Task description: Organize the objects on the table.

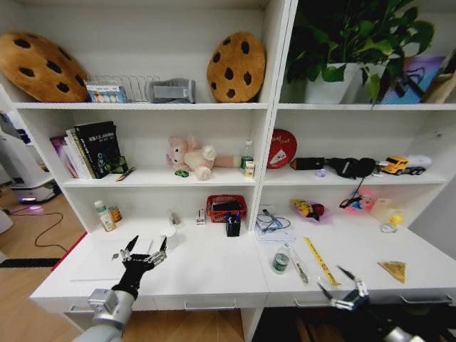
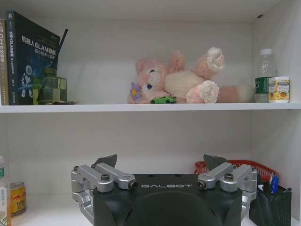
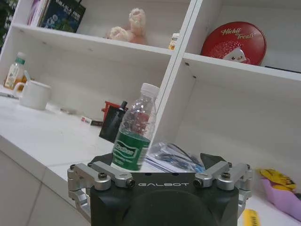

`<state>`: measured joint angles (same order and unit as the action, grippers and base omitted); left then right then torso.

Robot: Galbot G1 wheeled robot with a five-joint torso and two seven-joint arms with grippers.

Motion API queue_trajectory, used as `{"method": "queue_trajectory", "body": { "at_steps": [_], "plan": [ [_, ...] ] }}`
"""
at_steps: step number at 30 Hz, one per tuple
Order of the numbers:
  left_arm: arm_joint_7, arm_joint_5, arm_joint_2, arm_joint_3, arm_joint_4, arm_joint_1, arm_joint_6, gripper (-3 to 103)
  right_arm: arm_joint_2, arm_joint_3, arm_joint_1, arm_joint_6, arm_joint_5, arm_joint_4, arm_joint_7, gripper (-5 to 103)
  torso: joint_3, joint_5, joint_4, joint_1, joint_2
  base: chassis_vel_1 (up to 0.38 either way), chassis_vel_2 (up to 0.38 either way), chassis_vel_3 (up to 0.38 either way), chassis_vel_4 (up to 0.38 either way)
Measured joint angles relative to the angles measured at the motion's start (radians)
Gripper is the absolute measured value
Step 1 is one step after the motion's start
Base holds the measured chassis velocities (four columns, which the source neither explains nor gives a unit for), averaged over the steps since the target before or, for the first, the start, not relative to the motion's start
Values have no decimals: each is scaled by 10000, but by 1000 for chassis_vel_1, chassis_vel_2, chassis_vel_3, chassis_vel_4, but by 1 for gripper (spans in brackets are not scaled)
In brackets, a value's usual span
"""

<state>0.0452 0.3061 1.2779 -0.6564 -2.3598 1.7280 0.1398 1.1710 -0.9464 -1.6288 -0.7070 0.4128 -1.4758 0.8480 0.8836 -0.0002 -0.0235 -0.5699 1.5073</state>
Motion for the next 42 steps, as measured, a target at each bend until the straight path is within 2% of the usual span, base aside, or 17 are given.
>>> {"method": "queue_trajectory", "body": {
  "at_steps": [5,8,9,13,14,17,23,25,29,31,36,42],
  "plan": [
    [0,0,0,0,0,0,0,100,243,631,321,354,390,-73,-331,100,0,0,5,-1,0,0,0,0,0],
    [0,0,0,0,0,0,0,100,240,1046,400,1022,1014,-510,-872,100,1,-1,3,-1,0,0,0,0,0],
    [0,0,0,0,0,0,0,100,240,1046,400,1022,1014,-510,-872,100,1,-1,3,-1,0,0,0,0,0],
    [0,0,0,0,0,1,0,100,225,1454,328,1998,1676,-1237,-1305,100,1,-1,3,-1,0,0,0,0,0],
    [0,0,0,0,0,1,0,100,225,1454,328,1998,1676,-1237,-1305,100,1,-1,3,-1,0,0,0,0,0],
    [0,0,0,0,0,0,0,100,226,1721,134,2850,2163,-1918,-1864,100,0,0,2,0,0,0,0,0,0],
    [-1,0,0,0,0,0,0,100,169,1749,-31,3581,2171,-2472,-2577,100,0,1,2,-1,0,0,0,0,0],
    [0,0,0,0,0,0,0,100,15,1700,-35,4296,1919,-2828,-3417,100,0,0,2,0,0,0,0,0,0],
    [0,0,0,0,0,1,0,100,-86,1771,81,4636,1748,-2934,-3883,100,0,1,2,0,0,0,0,0,0],
    [0,0,0,1,0,0,0,100,-182,1945,204,5125,1658,-3099,-4182,100,0,3,2,-1,0,0,0,0,0],
    [0,0,1,0,0,0,0,100,-558,2249,361,5867,1634,-3299,-4129,100,0,2,2,0,0,0,0,0,0],
    [0,0,0,0,0,0,0,100,-715,2504,527,6140,1647,-3339,-4259,100,0,2,3,-1,0,0,0,0,0]
  ]
}}
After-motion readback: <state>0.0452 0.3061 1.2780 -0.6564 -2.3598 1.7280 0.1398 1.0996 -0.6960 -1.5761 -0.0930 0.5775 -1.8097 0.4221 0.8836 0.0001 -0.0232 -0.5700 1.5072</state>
